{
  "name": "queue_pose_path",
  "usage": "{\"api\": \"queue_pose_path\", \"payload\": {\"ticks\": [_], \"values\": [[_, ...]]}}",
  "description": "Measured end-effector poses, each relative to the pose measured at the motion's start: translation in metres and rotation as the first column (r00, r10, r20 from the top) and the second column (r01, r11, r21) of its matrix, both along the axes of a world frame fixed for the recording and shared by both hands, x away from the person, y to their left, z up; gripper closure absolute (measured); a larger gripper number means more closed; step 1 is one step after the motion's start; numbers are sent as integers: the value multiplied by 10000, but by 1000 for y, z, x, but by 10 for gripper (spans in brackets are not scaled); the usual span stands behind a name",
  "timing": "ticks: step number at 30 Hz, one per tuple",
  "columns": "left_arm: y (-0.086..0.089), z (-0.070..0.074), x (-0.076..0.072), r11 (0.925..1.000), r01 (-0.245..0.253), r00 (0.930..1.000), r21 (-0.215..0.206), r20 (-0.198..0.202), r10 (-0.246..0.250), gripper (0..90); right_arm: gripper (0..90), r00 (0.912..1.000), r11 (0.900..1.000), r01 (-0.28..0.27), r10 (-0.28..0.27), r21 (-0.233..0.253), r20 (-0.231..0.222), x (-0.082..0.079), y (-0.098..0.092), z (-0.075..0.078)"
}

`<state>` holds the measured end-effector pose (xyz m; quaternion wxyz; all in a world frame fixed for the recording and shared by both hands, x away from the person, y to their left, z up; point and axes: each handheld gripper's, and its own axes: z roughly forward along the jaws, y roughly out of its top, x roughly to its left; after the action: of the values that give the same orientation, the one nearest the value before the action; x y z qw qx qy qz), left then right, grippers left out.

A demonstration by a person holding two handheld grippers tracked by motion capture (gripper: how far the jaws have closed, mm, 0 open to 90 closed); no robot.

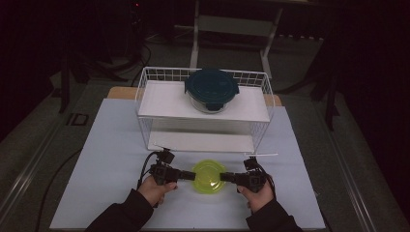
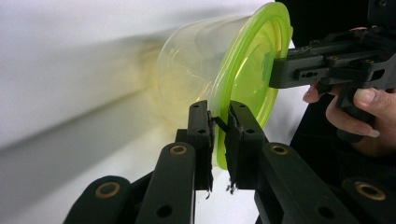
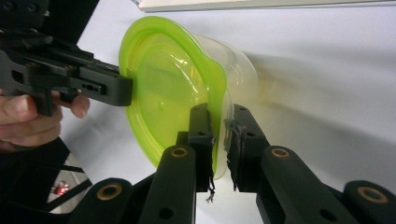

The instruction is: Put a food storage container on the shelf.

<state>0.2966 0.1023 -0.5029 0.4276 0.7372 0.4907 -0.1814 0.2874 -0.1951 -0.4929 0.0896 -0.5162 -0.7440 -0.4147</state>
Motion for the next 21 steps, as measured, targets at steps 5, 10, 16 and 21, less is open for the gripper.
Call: {"api": "queue_pose_path", "payload": {"ticks": [5,10,16,21], "values": [[2,3,-1,10000,65,9999,-46,89,-64,803,805,9999,10000,-69,70,-67,146,-1,1,3],[4,12,-2,9999,113,9994,-92,314,-110,804,805,9989,9999,-131,135,-92,443,-4,2,11],[6,25,-5,9998,163,9984,-126,553,-155,804,804,9965,9997,-197,206,-124,806,-7,4,24],[6,36,-8,9997,168,9967,-153,800,-156,805,805,9949,9997,-239,240,-22,977,-9,3,34]]}}
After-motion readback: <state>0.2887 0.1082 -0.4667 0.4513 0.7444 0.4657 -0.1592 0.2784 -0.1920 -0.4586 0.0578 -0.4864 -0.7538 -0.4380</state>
